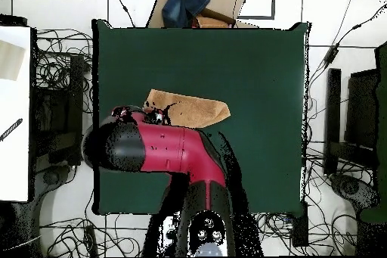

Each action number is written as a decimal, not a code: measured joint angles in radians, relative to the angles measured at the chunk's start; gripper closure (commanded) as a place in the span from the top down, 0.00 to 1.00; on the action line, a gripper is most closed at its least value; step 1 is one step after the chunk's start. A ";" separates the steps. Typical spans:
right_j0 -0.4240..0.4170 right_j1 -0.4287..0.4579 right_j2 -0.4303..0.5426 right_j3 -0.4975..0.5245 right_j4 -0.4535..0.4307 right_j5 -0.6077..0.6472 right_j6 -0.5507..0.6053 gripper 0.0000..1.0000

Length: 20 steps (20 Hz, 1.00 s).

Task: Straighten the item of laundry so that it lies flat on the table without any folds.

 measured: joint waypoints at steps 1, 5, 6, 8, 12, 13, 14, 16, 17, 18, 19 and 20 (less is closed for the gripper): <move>-0.008 0.010 -0.001 -0.016 0.000 0.014 0.000 0.00; -0.051 0.050 -0.002 -0.087 0.000 0.081 0.000 0.00; -0.056 0.055 -0.003 -0.097 0.000 0.089 0.000 0.00; -0.067 0.065 -0.005 -0.117 0.000 0.106 0.000 0.00; -0.086 0.087 -0.007 -0.167 0.000 0.144 0.000 0.00; -0.089 0.094 -0.007 -0.182 0.000 0.156 0.000 0.00; -0.092 0.100 -0.008 -0.197 0.000 0.167 0.000 0.00; -0.096 0.115 -0.009 -0.236 -0.001 0.198 0.000 0.00; -0.097 0.119 -0.009 -0.246 0.000 0.208 0.000 0.00; -0.097 0.125 -0.009 -0.259 0.000 0.220 0.000 0.00; -0.097 0.132 -0.009 -0.276 0.000 0.237 0.000 0.00; -0.097 0.135 -0.009 -0.285 0.000 0.246 0.000 0.00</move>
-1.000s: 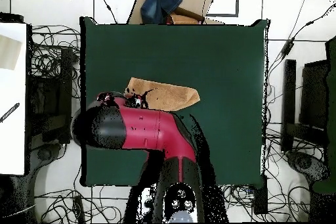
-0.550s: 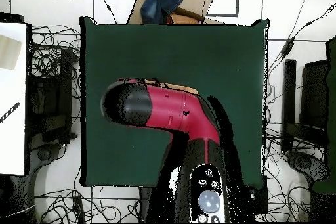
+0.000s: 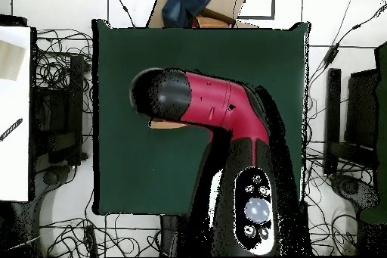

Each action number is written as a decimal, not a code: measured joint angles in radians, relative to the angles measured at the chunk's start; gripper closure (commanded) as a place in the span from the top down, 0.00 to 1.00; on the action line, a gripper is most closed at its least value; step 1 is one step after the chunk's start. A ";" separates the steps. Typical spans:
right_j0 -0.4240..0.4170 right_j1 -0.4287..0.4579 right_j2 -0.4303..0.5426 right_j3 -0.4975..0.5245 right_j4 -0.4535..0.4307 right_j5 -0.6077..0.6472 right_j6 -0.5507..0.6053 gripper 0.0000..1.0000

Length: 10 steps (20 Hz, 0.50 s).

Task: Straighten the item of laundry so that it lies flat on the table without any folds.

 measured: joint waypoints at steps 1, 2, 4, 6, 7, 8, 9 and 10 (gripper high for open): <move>0.000 0.003 0.000 -0.009 0.000 0.008 0.000 0.00; 0.000 0.003 0.000 -0.014 0.001 0.010 0.000 0.00; 0.000 0.002 0.000 -0.014 0.002 0.010 0.000 0.00; 0.000 0.001 0.000 -0.014 0.002 0.010 0.000 0.00; -0.001 0.001 0.000 -0.014 0.002 0.010 0.000 0.00; -0.002 0.001 0.000 -0.016 0.002 0.010 0.000 0.00; -0.003 0.002 0.000 -0.017 0.002 0.010 0.000 0.00; -0.004 0.003 0.000 -0.019 0.002 0.011 0.000 0.00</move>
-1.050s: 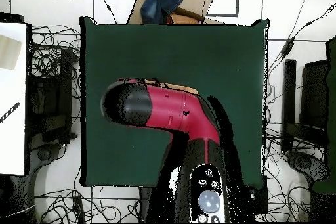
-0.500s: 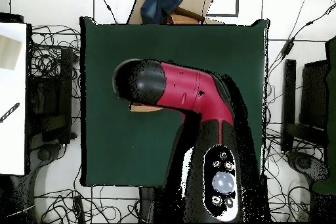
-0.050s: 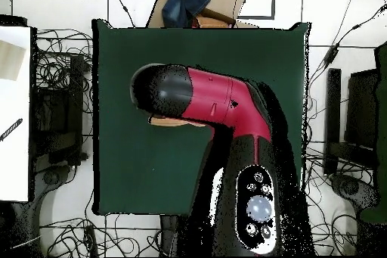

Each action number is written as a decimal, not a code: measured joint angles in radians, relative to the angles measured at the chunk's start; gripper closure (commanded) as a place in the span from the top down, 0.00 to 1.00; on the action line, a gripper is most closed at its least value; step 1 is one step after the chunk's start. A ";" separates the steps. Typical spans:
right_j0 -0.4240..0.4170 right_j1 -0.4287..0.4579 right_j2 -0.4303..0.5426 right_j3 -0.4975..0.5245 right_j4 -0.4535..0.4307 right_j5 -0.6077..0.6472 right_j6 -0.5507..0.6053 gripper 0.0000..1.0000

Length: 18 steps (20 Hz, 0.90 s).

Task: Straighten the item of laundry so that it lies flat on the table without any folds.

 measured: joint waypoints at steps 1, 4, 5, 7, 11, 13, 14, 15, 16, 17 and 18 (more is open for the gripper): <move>-0.001 0.001 0.000 -0.003 0.000 0.000 0.000 0.00; -0.007 0.022 0.000 -0.053 -0.001 0.051 0.000 0.00; -0.009 0.031 0.000 -0.075 -0.002 0.078 0.000 0.00; -0.013 0.044 0.000 -0.109 -0.003 0.132 0.000 0.00; -0.025 0.082 0.000 -0.226 -0.007 0.344 0.000 0.00; -0.032 0.101 0.000 -0.298 -0.008 0.467 0.000 0.00; -0.033 0.107 0.000 -0.320 -0.010 0.500 0.000 0.00; -0.034 0.110 0.000 -0.331 -0.010 0.515 0.000 0.00; -0.037 0.122 0.000 -0.377 -0.012 0.569 0.000 0.00; -0.039 0.131 0.000 -0.410 -0.013 0.603 0.000 0.00; -0.039 0.136 0.000 -0.427 -0.014 0.618 0.000 0.00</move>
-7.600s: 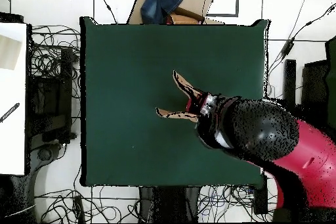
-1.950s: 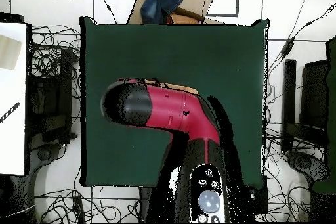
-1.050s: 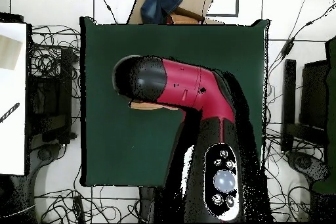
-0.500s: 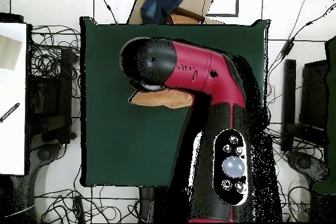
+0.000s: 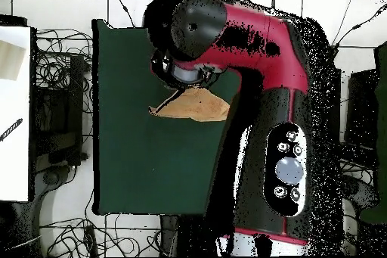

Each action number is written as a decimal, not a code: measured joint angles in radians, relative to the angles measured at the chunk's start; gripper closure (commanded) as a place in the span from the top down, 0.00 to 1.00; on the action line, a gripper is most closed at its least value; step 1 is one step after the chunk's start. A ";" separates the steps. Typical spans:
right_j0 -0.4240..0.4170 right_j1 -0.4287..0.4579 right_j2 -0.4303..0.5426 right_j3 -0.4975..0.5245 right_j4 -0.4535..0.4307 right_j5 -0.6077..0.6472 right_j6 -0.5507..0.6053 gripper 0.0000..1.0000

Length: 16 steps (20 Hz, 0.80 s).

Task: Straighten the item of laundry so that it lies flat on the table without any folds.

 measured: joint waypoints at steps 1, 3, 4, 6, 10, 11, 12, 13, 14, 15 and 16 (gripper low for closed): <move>-0.001 0.009 0.000 -0.033 -0.001 0.026 0.000 0.00; -0.002 0.025 0.000 -0.087 -0.002 0.059 0.000 0.00; -0.002 0.032 0.000 -0.108 -0.003 0.068 0.000 0.00; -0.003 0.049 0.000 -0.157 -0.005 0.086 0.000 0.00; -0.004 0.104 0.000 -0.287 -0.008 0.123 0.000 0.00; -0.004 0.112 0.000 -0.304 -0.008 0.129 0.000 0.00; -0.004 0.123 0.000 -0.327 -0.009 0.139 0.000 0.00; -0.004 0.134 0.000 -0.350 -0.009 0.148 0.000 0.00; -0.004 0.152 0.000 -0.384 -0.009 0.166 0.000 0.00; -0.004 0.161 0.000 -0.402 -0.010 0.176 0.000 0.00; -0.004 0.176 0.000 -0.431 -0.010 0.195 0.000 0.00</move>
